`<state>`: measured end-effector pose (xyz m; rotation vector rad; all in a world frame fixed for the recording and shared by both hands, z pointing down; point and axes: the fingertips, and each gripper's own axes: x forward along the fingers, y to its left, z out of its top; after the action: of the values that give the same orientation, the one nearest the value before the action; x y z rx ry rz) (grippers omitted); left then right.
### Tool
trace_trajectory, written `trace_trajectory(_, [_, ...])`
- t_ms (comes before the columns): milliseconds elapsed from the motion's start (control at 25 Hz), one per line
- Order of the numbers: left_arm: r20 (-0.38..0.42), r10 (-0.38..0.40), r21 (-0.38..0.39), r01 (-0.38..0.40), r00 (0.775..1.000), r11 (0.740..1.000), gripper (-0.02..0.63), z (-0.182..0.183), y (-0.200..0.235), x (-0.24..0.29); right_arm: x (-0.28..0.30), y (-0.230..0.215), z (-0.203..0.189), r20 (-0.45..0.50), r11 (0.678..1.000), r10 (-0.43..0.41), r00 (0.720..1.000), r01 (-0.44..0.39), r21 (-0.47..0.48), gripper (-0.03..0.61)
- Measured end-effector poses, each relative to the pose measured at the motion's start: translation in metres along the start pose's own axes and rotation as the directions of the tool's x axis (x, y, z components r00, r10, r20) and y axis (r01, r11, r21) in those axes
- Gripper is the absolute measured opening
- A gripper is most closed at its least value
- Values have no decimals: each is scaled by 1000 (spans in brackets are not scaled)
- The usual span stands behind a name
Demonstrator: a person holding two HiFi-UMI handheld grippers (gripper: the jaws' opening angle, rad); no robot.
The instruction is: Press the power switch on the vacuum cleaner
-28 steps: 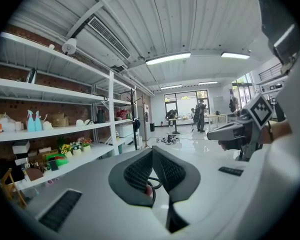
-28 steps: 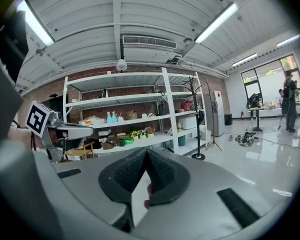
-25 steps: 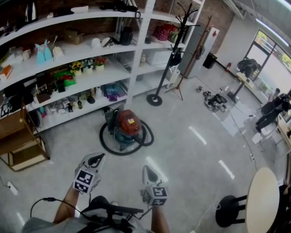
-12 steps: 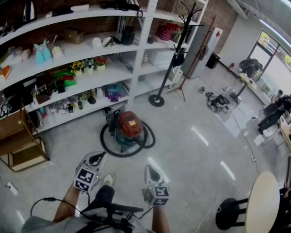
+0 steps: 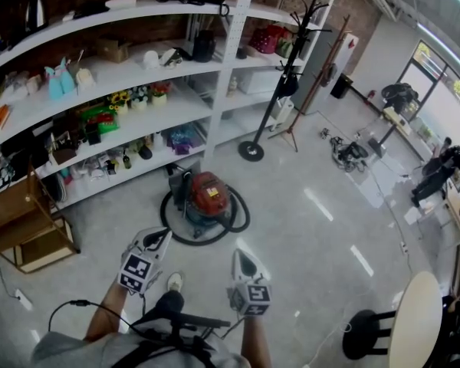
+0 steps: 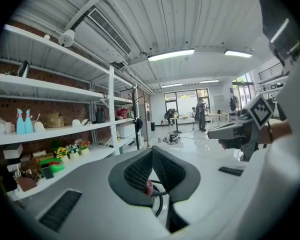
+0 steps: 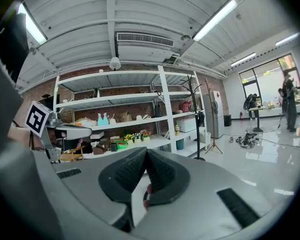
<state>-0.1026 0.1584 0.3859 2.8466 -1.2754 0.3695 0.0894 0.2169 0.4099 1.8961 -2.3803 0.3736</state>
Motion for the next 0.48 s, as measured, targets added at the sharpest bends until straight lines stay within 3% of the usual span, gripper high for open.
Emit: trace_trajectory(480, [-11, -12, -35, 11, 1000, 999, 7, 6, 63, 55, 81, 3, 22, -48, 1000, 8, 999, -8, -2, 12])
